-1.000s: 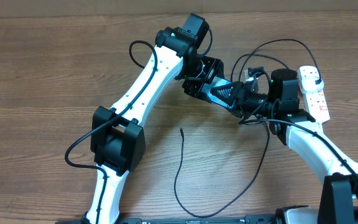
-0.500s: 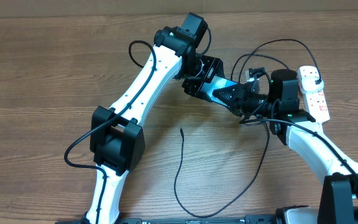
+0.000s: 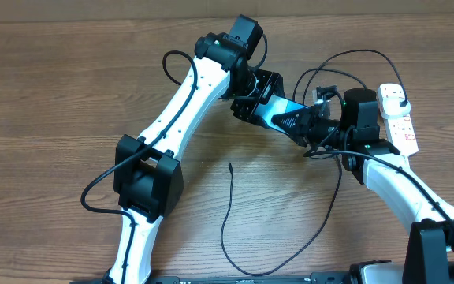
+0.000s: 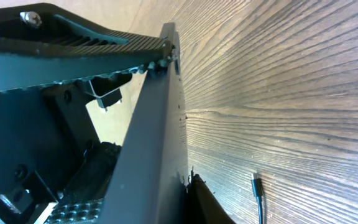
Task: Plug charger to phone and switch on socket
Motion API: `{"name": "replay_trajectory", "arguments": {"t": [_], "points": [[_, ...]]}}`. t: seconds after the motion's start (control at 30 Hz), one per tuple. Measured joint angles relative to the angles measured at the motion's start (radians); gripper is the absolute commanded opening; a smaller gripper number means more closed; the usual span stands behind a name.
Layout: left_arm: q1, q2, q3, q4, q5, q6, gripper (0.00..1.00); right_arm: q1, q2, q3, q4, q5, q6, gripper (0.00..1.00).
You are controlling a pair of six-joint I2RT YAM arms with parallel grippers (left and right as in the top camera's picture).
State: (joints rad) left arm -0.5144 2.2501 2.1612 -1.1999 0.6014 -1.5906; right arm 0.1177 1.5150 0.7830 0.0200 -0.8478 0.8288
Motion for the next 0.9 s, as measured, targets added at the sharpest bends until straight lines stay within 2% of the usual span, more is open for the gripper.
{"name": "replay_trajectory", "arguments": {"t": [0.23, 0.27, 0.3, 0.37, 0.47, 0.53, 0.9], "points": [[0.0, 0.0, 0.002, 0.0, 0.0, 0.0, 0.04, 0.0, 0.001, 0.0, -0.004, 0.009, -0.011, 0.11], [0.0, 0.0, 0.002, 0.0, -0.001, 0.0, 0.06, 0.0, 0.001, 0.0, -0.004, 0.008, -0.011, 0.11], [0.0, 0.0, 0.002, 0.0, -0.001, 0.0, 0.11, 0.0, 0.001, 0.0, -0.004, 0.009, -0.012, 0.11], [0.0, 0.0, 0.002, 0.0, -0.001, 0.002, 0.32, 0.0, 0.001, 0.0, -0.005, 0.01, -0.016, 0.11], [0.0, 0.0, 0.002, 0.0, -0.001, 0.004, 0.76, 0.0, 0.001, 0.0, -0.005, 0.01, -0.018, 0.11], [0.0, 0.0, 0.002, 0.0, -0.001, 0.008, 0.98, 0.0, 0.001, 0.0, -0.005, 0.01, -0.018, 0.11], [-0.01, 0.0, 0.002, -0.001, 0.027, 0.055, 1.0, 0.002, 0.001, 0.0, 0.01, -0.013, 0.006, 0.11]]}}
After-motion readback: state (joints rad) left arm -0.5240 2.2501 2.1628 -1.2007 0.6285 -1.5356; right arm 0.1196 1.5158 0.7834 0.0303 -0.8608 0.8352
